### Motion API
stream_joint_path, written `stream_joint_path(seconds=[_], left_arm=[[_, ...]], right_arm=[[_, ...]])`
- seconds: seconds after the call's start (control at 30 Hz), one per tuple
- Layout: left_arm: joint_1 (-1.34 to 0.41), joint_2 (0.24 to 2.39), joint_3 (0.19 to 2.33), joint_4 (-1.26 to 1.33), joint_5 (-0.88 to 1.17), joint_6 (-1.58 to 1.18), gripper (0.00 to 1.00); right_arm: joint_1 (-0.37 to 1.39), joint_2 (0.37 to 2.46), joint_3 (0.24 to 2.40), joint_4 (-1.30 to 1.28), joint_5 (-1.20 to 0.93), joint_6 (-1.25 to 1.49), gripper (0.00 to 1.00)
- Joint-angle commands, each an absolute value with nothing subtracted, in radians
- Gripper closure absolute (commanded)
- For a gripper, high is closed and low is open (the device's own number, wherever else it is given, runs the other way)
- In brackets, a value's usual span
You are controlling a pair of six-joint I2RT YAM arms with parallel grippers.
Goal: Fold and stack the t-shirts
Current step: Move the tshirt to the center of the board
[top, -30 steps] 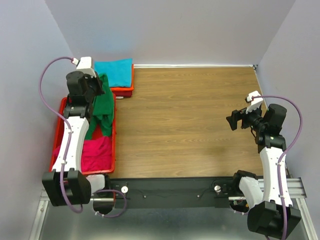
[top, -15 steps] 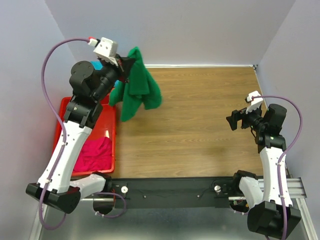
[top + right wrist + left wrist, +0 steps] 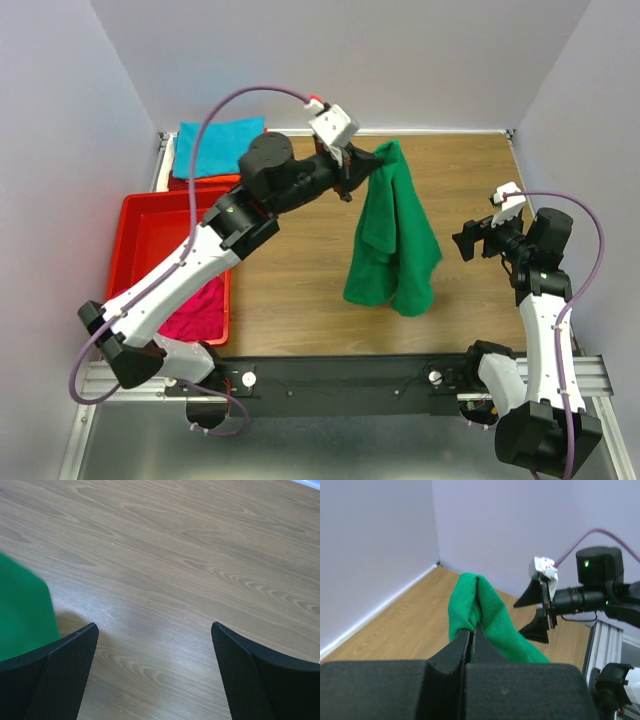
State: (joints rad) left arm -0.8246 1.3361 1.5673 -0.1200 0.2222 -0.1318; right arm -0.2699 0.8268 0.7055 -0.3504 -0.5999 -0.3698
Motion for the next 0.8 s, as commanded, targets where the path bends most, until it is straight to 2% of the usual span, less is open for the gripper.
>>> stream_joint_path(seconds=[0.0, 0.07, 0.17, 0.23, 0.3, 0.47, 0.57, 0.7, 0.77], left_arm=[[-0.836, 1.361, 1.487, 0.018, 0.226, -0.158, 1.0], [-0.836, 1.373, 1.389, 0.079, 0.207, -0.176, 1.0], [-0.831, 1.428, 1.292, 0.097, 0.092, -0.202, 0.68], [-0.803, 1.486, 1.27, 0.057, -0.045, -0.215, 0.54], [-0.757, 1.529, 1.27, 0.002, -0.144, -0.216, 0.51], [-0.732, 1.482, 1.244, -0.072, -0.204, -0.12, 0.48], [-0.733, 1.401, 1.188, -0.08, -0.07, -0.062, 0.48], [-0.745, 1.339, 1.074, -0.087, 0.171, -0.051, 0.48], [-0.771, 1.319, 0.999, -0.092, 0.222, -0.049, 0.48]], right_arm=[[-0.272, 0.834, 0.693, -0.373, -0.578, -0.387, 0.0], [-0.272, 0.836, 0.693, -0.373, -0.572, -0.385, 0.0], [-0.272, 0.839, 0.693, -0.373, -0.578, -0.385, 0.0], [-0.272, 0.844, 0.692, -0.374, -0.589, -0.387, 0.0], [-0.272, 0.847, 0.686, -0.376, -0.615, -0.391, 0.0], [-0.272, 0.9, 0.689, -0.458, -0.785, -0.468, 0.0], [-0.27, 0.939, 0.702, -0.564, -0.976, -0.58, 0.0], [-0.264, 0.994, 0.724, -0.643, -1.025, -0.673, 0.01], [-0.249, 1.015, 0.738, -0.679, -1.019, -0.698, 0.01]])
